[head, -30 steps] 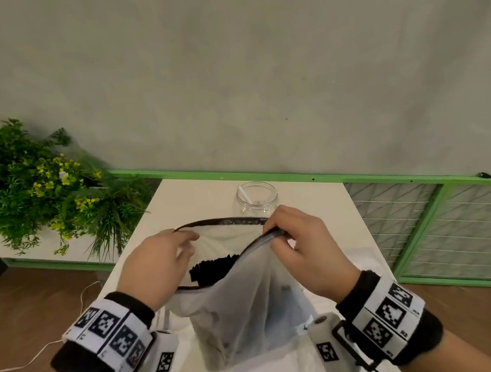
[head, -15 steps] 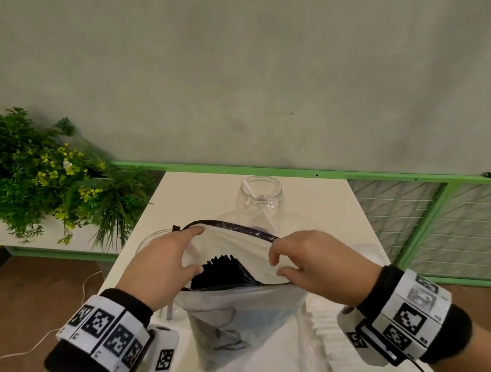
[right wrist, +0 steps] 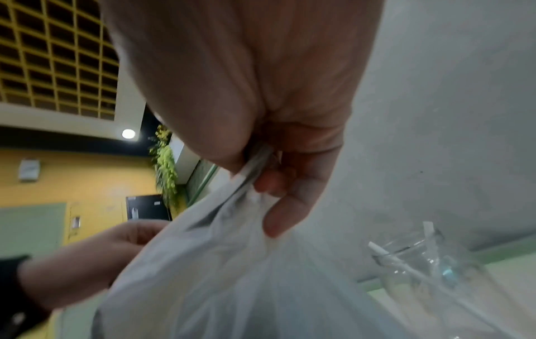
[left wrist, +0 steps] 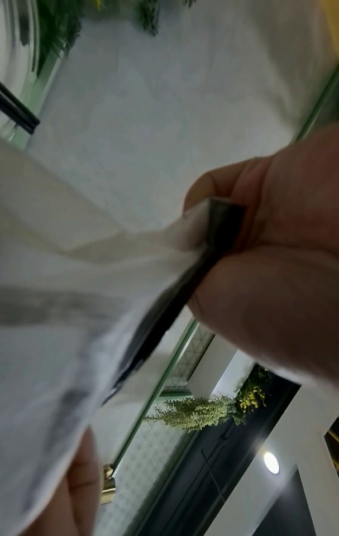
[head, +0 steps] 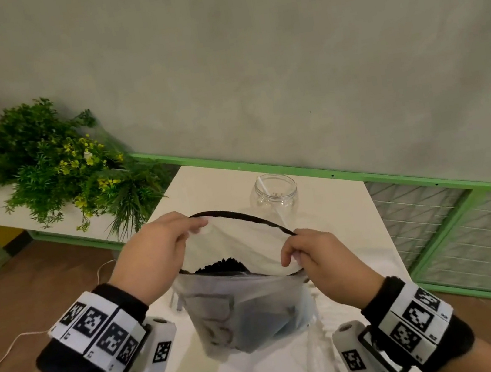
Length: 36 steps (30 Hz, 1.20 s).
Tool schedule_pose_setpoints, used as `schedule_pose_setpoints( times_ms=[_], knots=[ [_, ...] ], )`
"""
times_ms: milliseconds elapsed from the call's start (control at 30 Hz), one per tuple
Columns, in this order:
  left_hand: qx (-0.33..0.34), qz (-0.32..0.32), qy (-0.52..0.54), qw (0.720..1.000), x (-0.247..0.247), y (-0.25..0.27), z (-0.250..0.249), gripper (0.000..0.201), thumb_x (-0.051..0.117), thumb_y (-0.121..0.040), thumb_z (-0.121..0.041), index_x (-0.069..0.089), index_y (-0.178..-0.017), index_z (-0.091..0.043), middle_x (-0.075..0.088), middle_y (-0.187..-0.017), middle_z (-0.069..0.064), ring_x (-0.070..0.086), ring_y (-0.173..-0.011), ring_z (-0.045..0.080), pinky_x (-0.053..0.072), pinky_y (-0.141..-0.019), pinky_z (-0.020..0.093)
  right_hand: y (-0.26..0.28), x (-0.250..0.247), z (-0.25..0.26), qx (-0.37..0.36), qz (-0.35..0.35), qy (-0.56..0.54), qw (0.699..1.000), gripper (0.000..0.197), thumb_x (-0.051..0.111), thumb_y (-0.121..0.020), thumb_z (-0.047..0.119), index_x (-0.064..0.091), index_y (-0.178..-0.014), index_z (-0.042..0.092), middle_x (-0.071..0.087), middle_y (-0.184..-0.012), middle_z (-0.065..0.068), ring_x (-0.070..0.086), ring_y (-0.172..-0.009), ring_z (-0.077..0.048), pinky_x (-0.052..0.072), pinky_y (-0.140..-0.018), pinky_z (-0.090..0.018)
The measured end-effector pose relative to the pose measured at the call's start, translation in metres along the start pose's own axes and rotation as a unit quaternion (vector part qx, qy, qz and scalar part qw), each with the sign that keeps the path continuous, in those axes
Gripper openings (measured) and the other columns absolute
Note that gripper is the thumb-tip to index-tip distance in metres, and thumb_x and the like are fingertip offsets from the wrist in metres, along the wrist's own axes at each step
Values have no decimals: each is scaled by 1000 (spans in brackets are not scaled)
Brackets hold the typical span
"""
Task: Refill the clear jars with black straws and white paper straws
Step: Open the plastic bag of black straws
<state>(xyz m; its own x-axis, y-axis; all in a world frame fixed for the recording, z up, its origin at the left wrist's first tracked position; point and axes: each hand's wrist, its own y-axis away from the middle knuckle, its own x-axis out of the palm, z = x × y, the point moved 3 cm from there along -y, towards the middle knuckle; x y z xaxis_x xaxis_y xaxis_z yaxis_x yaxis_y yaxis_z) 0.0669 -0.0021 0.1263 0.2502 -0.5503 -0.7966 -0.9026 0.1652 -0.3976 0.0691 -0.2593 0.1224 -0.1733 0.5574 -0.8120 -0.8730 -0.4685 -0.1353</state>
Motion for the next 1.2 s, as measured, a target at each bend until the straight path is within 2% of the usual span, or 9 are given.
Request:
schedule_pose_setpoints(
  times_ms=[100, 233, 400, 567, 667, 767, 867, 967, 1200],
  knots=[
    [-5, 29, -27, 999, 7, 5, 2, 41, 46, -94, -4, 70, -113, -31, 65, -110, -17, 62, -97, 8, 48, -77, 23, 2, 12, -13, 8, 4, 84, 996, 19, 47, -93, 9, 65, -87, 13, 39, -77, 21, 43, -63, 5, 32, -67, -20],
    [-11, 75, -34, 997, 15, 10, -5, 52, 47, -90, -7, 50, -137, -28, 53, -133, -11, 55, -114, 13, 44, -85, 21, 7, 18, -12, -1, 16, 157, 987, 13, 59, -89, 30, 60, -98, 20, 44, -83, 16, 47, -76, -8, 31, -66, -22],
    [-65, 260, -95, 959, 27, 16, -7, 92, 55, -81, -28, -1, -153, -27, 12, -157, -7, 42, -128, 22, 41, -88, 26, 19, 28, -10, -66, -21, 262, 963, 48, 64, -56, -6, 63, -95, 23, 54, -96, 3, 54, -77, -19, 35, -51, -23],
    [-110, 303, 6, 947, 37, 17, -5, 95, 47, -78, -25, -11, -152, -29, 1, -161, -6, 30, -140, 24, 31, -103, 25, 29, 38, 2, -204, -7, 339, 918, 47, 34, -79, 6, 61, -111, 28, 48, -141, 2, 46, -126, -29, 40, -94, -41],
    [-133, 322, 82, 934, 43, 18, -9, 88, 47, -89, -6, -11, -152, -27, 5, -162, -2, 20, -145, 15, 24, -102, 16, 29, 53, -16, -176, 21, 356, 917, 37, 41, -78, 11, 68, -95, 30, 65, -115, 12, 57, -119, -28, 46, -93, -43],
    [-157, 320, 121, 927, 48, 22, -9, 84, 43, -90, -2, -4, -153, -29, 20, -159, 6, 29, -142, 19, 30, -104, 22, 24, 59, -30, -106, -5, 308, 946, 42, 56, -61, 5, 68, -98, 21, 65, -83, 6, 60, -79, -21, 53, -65, -29],
    [-180, 288, 163, 926, 56, 27, -1, 85, 42, -82, -4, 7, -151, -38, 40, -149, 11, 50, -115, 21, 44, -100, 37, 22, 56, -31, -53, -45, 219, 973, 37, 47, -78, 24, 63, -110, 15, 66, -87, 2, 56, -76, -17, 43, -74, -20],
    [-214, 256, 224, 916, 69, 30, 7, 74, 41, -88, 0, 20, -150, -33, 44, -143, 0, 40, -128, 13, 40, -87, 12, 21, 60, -34, -30, -28, 102, 994, 41, 60, -85, 33, 56, -123, 20, 64, -113, 3, 57, -97, -17, 35, -85, -15],
    [-306, 153, 310, 887, 82, 31, 16, 48, 54, -90, -24, 48, -137, -24, 53, -119, -13, 48, -114, 5, 38, -90, 16, 30, 69, -34, -176, -51, 219, 958, 33, 42, -73, 7, 66, -87, 23, 50, -84, 8, 46, -68, -14, 35, -48, -22]
  ],
)
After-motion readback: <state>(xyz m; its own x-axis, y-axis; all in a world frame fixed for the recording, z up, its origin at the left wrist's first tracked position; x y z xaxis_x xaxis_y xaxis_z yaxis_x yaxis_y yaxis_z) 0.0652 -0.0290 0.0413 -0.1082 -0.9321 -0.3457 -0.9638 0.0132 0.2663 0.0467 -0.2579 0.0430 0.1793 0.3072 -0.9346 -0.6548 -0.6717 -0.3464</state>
